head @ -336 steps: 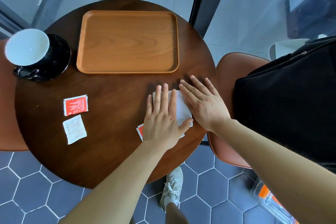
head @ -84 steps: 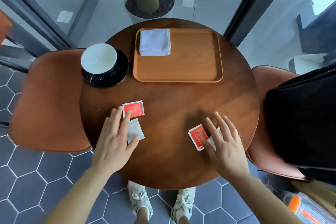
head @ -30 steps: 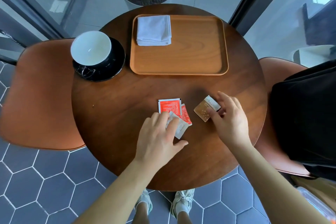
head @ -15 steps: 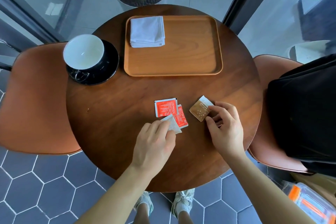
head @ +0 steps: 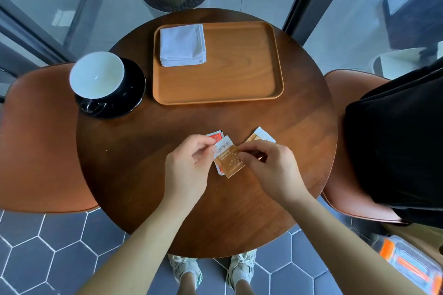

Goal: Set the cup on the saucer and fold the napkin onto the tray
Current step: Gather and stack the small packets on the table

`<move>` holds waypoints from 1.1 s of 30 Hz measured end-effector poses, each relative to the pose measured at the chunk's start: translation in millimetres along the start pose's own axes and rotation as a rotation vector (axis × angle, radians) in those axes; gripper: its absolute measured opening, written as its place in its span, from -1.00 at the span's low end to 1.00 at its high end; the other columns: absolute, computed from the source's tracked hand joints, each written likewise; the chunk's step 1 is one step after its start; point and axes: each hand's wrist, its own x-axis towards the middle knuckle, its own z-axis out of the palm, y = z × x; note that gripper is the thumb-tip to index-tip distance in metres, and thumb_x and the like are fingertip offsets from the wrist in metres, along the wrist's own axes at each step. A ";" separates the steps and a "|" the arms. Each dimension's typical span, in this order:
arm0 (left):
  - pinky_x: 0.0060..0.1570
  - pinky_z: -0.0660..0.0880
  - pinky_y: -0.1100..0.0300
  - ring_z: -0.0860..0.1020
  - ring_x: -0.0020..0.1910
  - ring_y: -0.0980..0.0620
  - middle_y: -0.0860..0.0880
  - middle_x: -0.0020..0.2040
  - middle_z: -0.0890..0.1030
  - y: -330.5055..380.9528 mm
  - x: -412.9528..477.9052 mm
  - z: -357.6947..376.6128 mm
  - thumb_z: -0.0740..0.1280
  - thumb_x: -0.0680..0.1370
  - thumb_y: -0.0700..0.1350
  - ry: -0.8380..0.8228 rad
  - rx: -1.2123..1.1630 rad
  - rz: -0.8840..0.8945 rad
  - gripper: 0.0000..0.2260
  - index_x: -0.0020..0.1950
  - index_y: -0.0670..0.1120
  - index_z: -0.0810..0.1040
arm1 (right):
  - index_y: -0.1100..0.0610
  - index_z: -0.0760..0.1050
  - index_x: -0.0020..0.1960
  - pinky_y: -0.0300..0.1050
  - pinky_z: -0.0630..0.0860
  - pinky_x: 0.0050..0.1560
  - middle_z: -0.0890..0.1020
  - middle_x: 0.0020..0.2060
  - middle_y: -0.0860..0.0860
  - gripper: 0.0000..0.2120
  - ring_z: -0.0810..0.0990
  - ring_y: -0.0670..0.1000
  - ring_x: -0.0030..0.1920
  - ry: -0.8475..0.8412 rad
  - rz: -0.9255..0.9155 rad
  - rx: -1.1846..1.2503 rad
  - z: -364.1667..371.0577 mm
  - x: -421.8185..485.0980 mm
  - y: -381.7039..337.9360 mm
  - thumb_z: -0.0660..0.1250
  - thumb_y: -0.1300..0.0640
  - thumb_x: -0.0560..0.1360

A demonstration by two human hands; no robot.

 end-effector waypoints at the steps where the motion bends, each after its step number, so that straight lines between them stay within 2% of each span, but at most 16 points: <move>1: -0.07 0.63 0.31 0.66 0.07 0.18 0.07 0.09 0.69 -2.6 2.7 0.1 0.41 0.56 -0.12 -0.012 0.008 -0.004 -0.85 0.11 -0.09 0.63 | -0.08 0.70 -0.12 -0.39 0.44 -0.26 0.67 -0.34 -0.21 -0.84 0.58 -0.21 -0.35 -0.003 0.063 0.063 -1.7 1.1 1.8 0.48 0.19 0.48; 4: -0.10 0.62 0.32 0.66 0.03 0.12 0.04 0.08 0.68 -12.6 10.6 -4.8 0.41 0.57 -0.09 0.022 0.184 0.131 -0.84 0.13 -0.07 0.61 | -0.02 0.69 -0.13 -0.27 0.49 -0.42 0.68 -0.38 -0.05 -0.83 0.54 -0.11 -0.50 0.091 0.177 0.297 -9.1 0.9 9.7 0.48 0.26 0.48; 7: 0.04 0.57 0.17 0.58 0.13 0.00 -0.08 0.14 0.61 -25.2 18.8 -7.0 0.38 0.55 0.01 0.019 0.474 0.323 -0.73 0.16 -0.11 0.60 | 0.11 0.67 -0.02 -0.20 0.57 -0.38 0.69 -0.36 0.04 -0.88 0.63 -0.02 -0.43 0.237 0.296 0.464 -14.9 -1.5 20.0 0.46 0.29 0.50; 10: 0.25 0.46 0.02 0.51 0.32 -0.09 -0.14 0.31 0.54 -35.6 21.4 -0.3 0.37 0.52 0.07 -0.093 0.592 0.365 -0.62 0.24 -0.11 0.57 | 0.13 0.64 0.05 -0.17 0.63 -0.32 0.72 -0.23 0.07 -0.83 0.71 0.06 -0.35 0.354 0.380 0.559 -13.7 -5.1 26.3 0.43 0.34 0.51; 12: 0.32 0.44 -0.09 0.47 0.38 -0.12 -0.15 0.37 0.51 -40.4 19.5 5.3 0.37 0.52 0.07 -0.136 0.605 0.357 -0.60 0.28 -0.11 0.55 | 0.11 0.62 0.05 -0.14 0.66 -0.29 0.72 -0.20 0.10 -0.80 0.74 0.12 -0.30 0.388 0.409 0.582 -14.1 -4.9 28.3 0.42 0.36 0.51; 14: 0.33 0.46 -0.14 0.44 0.40 -0.13 -0.16 0.39 0.48 -41.2 17.1 8.0 0.41 0.51 0.05 -0.135 0.575 0.314 -0.58 0.31 -0.11 0.53 | 0.11 0.60 0.04 -0.10 0.67 -0.31 0.71 -0.22 0.13 -0.82 0.74 0.13 -0.32 0.333 0.434 0.526 -14.4 -5.0 28.6 0.43 0.34 0.51; 16: 0.31 0.47 -0.11 0.43 0.40 -0.13 -0.17 0.37 0.47 -37.7 14.6 9.3 0.47 0.49 0.02 -0.110 0.550 0.285 -0.56 0.31 -0.11 0.52 | 0.07 0.58 0.03 -0.09 0.66 -0.35 0.68 -0.24 0.11 -0.83 0.72 0.09 -0.36 0.269 0.433 0.390 -14.4 -7.5 30.1 0.46 0.27 0.50; 21: 0.43 0.35 -0.13 0.52 0.24 -0.07 -0.07 0.13 0.64 0.8 16.8 33.3 0.42 0.48 -0.12 -0.131 0.525 0.440 -0.77 0.11 -0.13 0.66 | 0.02 0.57 0.07 -0.33 0.52 -0.48 0.65 -0.26 0.00 -0.83 0.67 -0.05 -0.44 0.306 0.377 0.088 -20.0 -8.5 34.4 0.47 0.16 0.51; 23: 0.39 0.38 -0.06 0.55 0.17 -0.07 -0.07 0.12 0.65 21.7 21.3 44.9 0.38 0.50 -0.13 -0.188 0.517 0.388 -0.73 0.19 -0.14 0.63 | 0.03 0.56 0.14 -0.35 0.50 -0.48 0.65 -0.27 -0.02 -0.78 0.66 -0.07 -0.46 0.303 0.372 0.042 -19.5 -3.6 32.7 0.46 0.13 0.52; 25: 0.25 0.42 0.01 0.54 0.14 -0.07 -0.06 0.16 0.64 35.0 25.3 55.2 0.32 0.56 -0.07 -0.243 0.560 0.295 -0.67 0.30 -0.11 0.55 | 0.03 0.54 0.25 -0.19 0.61 -0.34 0.64 -0.27 -0.03 -0.68 0.68 -0.03 -0.39 0.260 0.354 -0.044 -17.2 2.2 28.4 0.46 0.09 0.51; 27: 0.15 0.43 0.05 0.54 0.09 -0.05 -0.07 0.16 0.64 42.3 26.3 63.4 0.28 0.58 -0.06 -0.268 0.592 0.246 -0.67 0.32 -0.11 0.50 | 0.02 0.51 0.31 0.02 0.64 -0.13 0.64 -0.20 -0.04 -0.59 0.68 0.03 -0.20 0.199 0.294 -0.227 -16.5 8.3 25.9 0.46 0.05 0.49; 29: 0.10 0.43 0.06 0.55 0.05 -0.07 -0.09 0.12 0.64 47.4 23.6 68.4 0.28 0.57 -0.10 -0.274 0.581 0.210 -0.70 0.30 -0.12 0.50 | 0.03 0.53 0.29 -0.05 0.54 -0.08 0.62 -0.11 -0.03 -0.59 0.61 0.04 -0.08 0.174 0.214 -0.390 -17.3 13.1 23.9 0.47 0.04 0.47; 31: 0.07 0.44 0.07 0.57 0.05 -0.08 -0.10 0.12 0.64 50.1 19.7 69.8 0.29 0.57 -0.13 -0.268 0.549 0.161 -0.69 0.30 -0.13 0.50 | 0.06 0.55 0.22 -0.12 0.41 -0.14 0.59 -0.09 -0.02 -0.66 0.58 0.05 -0.07 0.157 0.189 -0.423 -18.4 18.0 23.2 0.47 0.07 0.46; 33: 0.07 0.46 0.07 0.59 0.08 -0.08 -0.10 0.15 0.65 50.1 16.4 68.5 0.30 0.57 -0.14 -0.246 0.524 0.120 -0.68 0.32 -0.13 0.50 | 0.07 0.56 0.17 -0.15 0.37 -0.17 0.58 -0.06 -0.02 -0.70 0.57 0.02 -0.08 0.107 0.189 -0.417 -19.9 23.2 22.5 0.47 0.12 0.45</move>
